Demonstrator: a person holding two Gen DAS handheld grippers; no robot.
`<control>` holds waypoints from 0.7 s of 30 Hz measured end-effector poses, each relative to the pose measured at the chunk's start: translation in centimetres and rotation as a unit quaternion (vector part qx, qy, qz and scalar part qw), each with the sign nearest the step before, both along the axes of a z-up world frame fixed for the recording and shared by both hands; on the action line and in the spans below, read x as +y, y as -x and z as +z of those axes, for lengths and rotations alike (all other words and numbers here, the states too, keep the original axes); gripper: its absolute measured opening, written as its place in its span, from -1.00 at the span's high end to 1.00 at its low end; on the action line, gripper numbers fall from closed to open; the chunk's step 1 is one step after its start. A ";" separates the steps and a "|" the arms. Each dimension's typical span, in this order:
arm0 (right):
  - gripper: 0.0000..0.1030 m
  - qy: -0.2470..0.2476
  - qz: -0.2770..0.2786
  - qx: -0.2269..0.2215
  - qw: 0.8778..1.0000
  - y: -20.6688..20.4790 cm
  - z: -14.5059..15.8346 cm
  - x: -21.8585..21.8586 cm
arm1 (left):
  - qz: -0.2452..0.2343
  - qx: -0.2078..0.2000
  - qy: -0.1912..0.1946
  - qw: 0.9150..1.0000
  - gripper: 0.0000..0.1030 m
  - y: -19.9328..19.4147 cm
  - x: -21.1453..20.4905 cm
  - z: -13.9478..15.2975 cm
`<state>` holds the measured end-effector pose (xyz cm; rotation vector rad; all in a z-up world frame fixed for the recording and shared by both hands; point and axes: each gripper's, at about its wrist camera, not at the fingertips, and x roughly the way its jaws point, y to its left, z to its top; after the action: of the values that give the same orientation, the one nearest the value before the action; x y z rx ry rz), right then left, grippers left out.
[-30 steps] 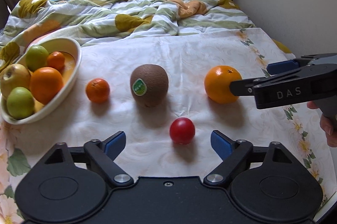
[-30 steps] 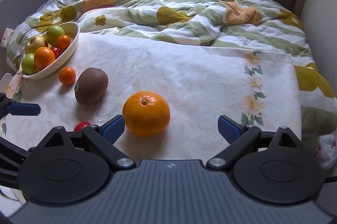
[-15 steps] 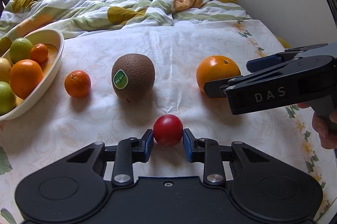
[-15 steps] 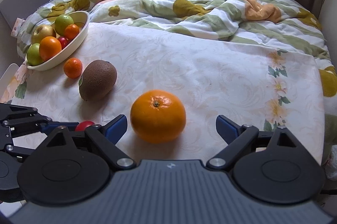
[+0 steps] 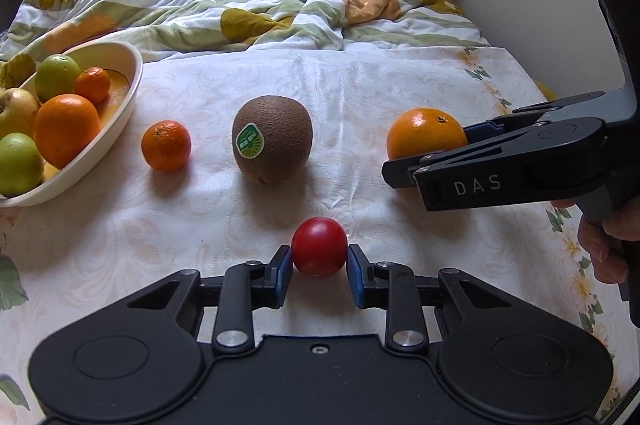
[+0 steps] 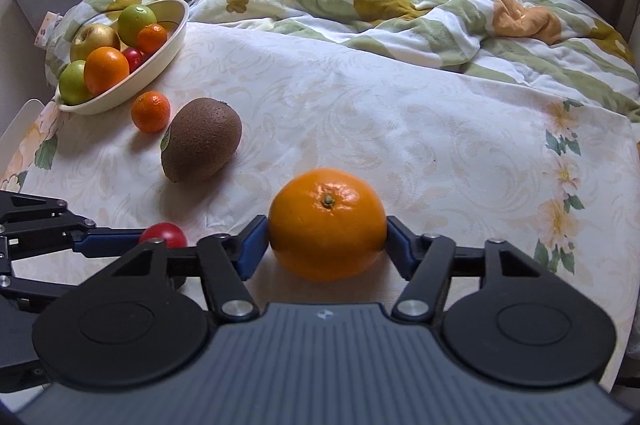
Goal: Organize fruits
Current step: 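Carry the red tomato and orange to the white dish with both tools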
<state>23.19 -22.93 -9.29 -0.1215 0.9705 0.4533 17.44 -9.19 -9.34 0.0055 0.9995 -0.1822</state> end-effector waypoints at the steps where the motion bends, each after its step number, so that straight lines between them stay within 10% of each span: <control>1: -0.48 0.000 0.000 -0.001 1.000 0.0 0.0 0.0 | 0.003 -0.001 0.001 1.000 0.37 0.1 0.0 0.1; 21: -0.47 -0.005 0.020 -0.040 0.999 2.6 4.0 2.5 | 0.036 -0.055 0.001 0.998 0.37 3.3 2.8 5.6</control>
<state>20.58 -20.39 -5.31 -0.1481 0.8891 0.4871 14.18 -6.42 -3.77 -0.0216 0.8880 -0.1153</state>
